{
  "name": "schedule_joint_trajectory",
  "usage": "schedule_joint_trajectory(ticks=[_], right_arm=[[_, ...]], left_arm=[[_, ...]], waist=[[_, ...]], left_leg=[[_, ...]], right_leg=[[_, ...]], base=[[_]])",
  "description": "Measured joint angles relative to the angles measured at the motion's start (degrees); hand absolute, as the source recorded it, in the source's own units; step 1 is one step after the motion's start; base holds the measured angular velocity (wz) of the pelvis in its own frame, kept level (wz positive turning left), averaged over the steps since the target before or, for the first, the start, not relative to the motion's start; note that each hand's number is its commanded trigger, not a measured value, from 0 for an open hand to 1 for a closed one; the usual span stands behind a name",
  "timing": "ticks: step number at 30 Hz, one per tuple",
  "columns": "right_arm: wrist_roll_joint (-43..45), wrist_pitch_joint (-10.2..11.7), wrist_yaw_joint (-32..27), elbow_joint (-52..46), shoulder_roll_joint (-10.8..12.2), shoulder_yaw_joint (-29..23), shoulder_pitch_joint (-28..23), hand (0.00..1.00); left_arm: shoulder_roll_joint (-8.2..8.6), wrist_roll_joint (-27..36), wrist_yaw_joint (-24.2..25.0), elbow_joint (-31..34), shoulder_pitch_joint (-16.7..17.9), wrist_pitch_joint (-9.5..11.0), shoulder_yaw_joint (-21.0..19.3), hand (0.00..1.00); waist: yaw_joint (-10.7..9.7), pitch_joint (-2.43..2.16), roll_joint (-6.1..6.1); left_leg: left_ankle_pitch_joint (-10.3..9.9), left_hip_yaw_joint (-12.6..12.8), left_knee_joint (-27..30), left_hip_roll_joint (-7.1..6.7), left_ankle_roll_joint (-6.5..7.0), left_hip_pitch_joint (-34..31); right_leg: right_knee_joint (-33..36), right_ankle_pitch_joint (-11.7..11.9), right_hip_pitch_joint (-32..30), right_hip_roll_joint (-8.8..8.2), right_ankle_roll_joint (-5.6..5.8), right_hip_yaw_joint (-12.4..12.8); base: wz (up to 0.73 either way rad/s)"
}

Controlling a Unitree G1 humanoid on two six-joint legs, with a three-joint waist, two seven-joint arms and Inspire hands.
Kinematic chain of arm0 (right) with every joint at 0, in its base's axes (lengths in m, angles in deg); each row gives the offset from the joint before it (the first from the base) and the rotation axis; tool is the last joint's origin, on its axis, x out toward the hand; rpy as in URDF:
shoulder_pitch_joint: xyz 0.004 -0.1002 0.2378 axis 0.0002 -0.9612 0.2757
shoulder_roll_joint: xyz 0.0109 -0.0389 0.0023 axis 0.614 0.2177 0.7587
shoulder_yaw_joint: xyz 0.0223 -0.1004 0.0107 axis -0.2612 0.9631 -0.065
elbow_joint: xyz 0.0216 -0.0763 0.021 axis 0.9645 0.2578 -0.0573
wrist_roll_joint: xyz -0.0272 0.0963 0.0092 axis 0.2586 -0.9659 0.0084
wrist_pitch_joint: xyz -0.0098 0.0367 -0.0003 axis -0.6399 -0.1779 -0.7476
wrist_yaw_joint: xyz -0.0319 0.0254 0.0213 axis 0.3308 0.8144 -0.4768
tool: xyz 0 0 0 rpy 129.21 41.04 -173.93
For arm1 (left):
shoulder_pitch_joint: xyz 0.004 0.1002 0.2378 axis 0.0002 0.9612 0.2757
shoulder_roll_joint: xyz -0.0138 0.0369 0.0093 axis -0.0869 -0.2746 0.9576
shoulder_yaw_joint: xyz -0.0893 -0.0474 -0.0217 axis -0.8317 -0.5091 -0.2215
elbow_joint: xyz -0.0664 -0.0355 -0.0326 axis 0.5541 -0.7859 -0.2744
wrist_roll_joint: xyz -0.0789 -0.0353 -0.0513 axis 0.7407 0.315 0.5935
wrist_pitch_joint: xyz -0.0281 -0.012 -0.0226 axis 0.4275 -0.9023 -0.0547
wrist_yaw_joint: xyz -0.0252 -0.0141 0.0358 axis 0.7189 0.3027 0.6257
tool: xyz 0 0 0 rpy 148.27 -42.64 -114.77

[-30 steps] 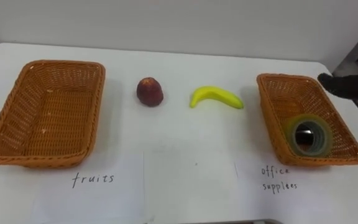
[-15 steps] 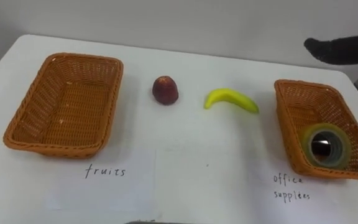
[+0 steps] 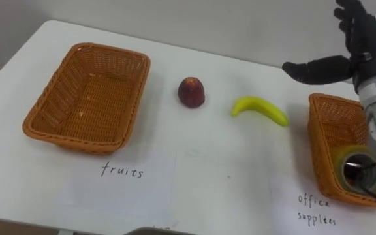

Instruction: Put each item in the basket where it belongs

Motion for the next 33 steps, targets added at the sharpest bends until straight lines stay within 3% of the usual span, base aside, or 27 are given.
schedule_joint_trajectory(ticks=[11, 19, 33], right_arm=[[0.34, 0.14, 2.89, 0.23, -0.05, 2.38, 0.00, 0.00], [1.33, 0.53, 4.22, 4.08, -1.01, 2.55, 0.01, 0.00], [10.02, 0.53, 4.84, 4.13, -1.42, 3.21, 0.01, 0.00]], left_arm=[[-0.93, -0.43, 0.31, -0.13, -0.33, 0.09, -0.07, 0.00], [-1.08, -0.48, 1.34, -0.93, -0.89, 0.04, -0.09, 0.00], [-1.24, -0.42, 1.79, -1.32, -1.04, -0.08, -0.01, 0.00]], waist=[[1.65, 0.60, 0.68], [1.89, 0.12, -0.02], [1.90, 0.31, -0.74]], left_leg=[[0.00, -0.55, 0.20, -0.22, 0.02, -0.60], [0.00, -1.23, 0.39, -0.24, 0.01, -1.17], [0.00, -1.20, 0.60, -0.36, 0.02, -1.43]], right_leg=[[-0.04, 0.01, -0.05, 0.05, 0.00, -0.17], [-0.07, 0.01, -0.19, -0.06, 0.00, -1.50], [-0.85, 0.01, -0.15, -0.07, -0.01, -1.72]], base=[[0.02], [0.05], [0.00]])
